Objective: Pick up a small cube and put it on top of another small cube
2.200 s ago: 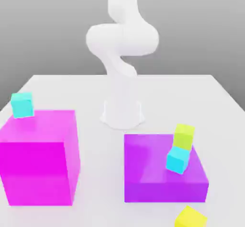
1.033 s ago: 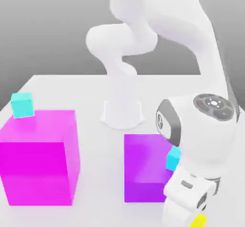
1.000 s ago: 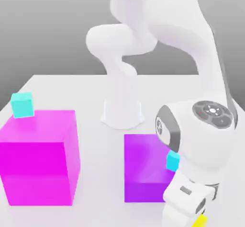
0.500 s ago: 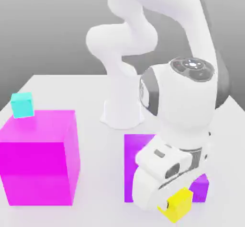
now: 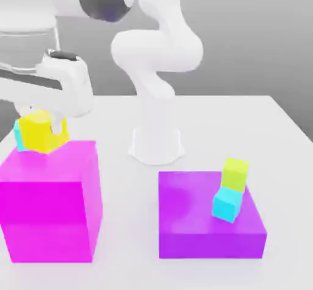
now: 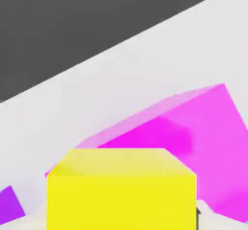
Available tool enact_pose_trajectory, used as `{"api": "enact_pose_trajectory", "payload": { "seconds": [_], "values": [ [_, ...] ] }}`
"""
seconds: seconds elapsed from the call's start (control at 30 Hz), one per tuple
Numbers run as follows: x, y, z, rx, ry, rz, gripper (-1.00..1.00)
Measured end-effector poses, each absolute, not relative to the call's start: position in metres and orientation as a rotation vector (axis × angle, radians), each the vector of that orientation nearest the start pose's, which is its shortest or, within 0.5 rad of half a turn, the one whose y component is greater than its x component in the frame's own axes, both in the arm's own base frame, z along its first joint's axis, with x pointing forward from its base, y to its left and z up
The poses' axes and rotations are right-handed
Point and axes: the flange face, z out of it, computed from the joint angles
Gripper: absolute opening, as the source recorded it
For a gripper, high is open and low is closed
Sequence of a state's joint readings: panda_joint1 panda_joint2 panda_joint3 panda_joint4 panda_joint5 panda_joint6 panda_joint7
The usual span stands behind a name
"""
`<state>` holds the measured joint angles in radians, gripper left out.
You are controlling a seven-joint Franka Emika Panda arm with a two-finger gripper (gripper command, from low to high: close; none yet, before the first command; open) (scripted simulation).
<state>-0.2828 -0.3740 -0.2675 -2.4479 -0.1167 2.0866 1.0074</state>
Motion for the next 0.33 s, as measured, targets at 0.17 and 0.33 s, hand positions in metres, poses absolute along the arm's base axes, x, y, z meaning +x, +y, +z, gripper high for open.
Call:
{"api": "enact_pose_trajectory", "payload": {
  "seconds": [0.17, 0.33],
  "values": [
    [0.305, -0.265, 0.429, -2.042, 2.381, 0.001, -1.0],
    [0.302, -0.266, 0.402, -2.03, 2.391, 0.001, 1.0]
  ]
}}
